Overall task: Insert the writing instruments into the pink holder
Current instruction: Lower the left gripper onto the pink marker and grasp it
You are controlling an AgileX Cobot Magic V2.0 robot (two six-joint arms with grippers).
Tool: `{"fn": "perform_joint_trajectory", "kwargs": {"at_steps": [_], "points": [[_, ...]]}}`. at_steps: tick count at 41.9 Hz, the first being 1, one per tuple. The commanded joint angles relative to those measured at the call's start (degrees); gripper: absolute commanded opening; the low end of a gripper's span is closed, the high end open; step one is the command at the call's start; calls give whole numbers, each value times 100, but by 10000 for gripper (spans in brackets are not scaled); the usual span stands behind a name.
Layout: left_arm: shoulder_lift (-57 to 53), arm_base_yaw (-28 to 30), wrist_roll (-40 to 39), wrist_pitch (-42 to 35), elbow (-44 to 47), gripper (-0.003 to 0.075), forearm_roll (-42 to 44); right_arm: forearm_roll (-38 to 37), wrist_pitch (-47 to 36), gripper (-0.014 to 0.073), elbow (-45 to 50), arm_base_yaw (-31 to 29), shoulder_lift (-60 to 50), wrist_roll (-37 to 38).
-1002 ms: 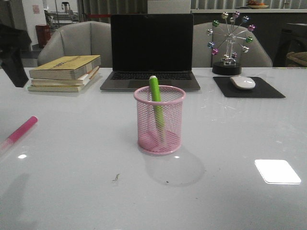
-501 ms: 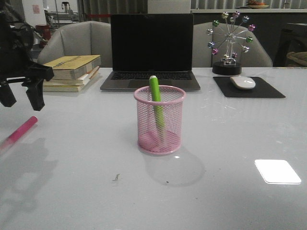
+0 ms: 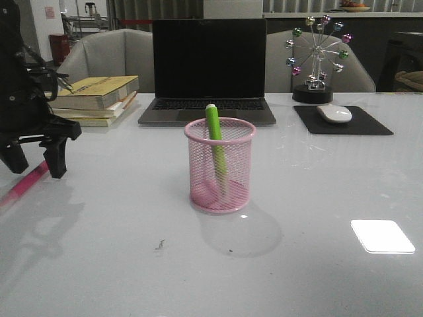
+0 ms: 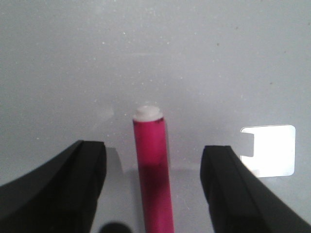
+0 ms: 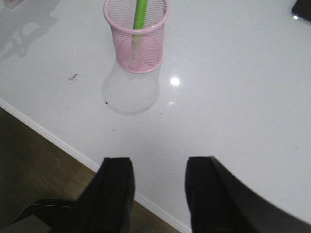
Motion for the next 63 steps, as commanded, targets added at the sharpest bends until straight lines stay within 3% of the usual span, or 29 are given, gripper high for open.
{"fn": "perform_joint_trajectory", "kwargs": {"at_steps": [1, 24, 39, 46, 55, 63], "points": [[-324, 11, -73, -133, -178, 477, -31, -16, -352, 382, -153, -40, -28, 14], [-260, 11, -73, -81, -178, 340, -72, -16, -352, 382, -153, -40, -28, 14], [-249, 11, -73, 6, -178, 125, -72, -16, -352, 382, -153, -40, -28, 14], [-342, 11, -73, 66, -218, 91, -97, -16, -352, 382, -153, -40, -28, 14], [-1299, -318, 163, -515, -118, 91, -113, -16, -352, 382, -153, -40, -28, 14], [-2609, -892, 189, -1754, 560, 91, -113, -16, -352, 382, -153, -40, -28, 14]]}}
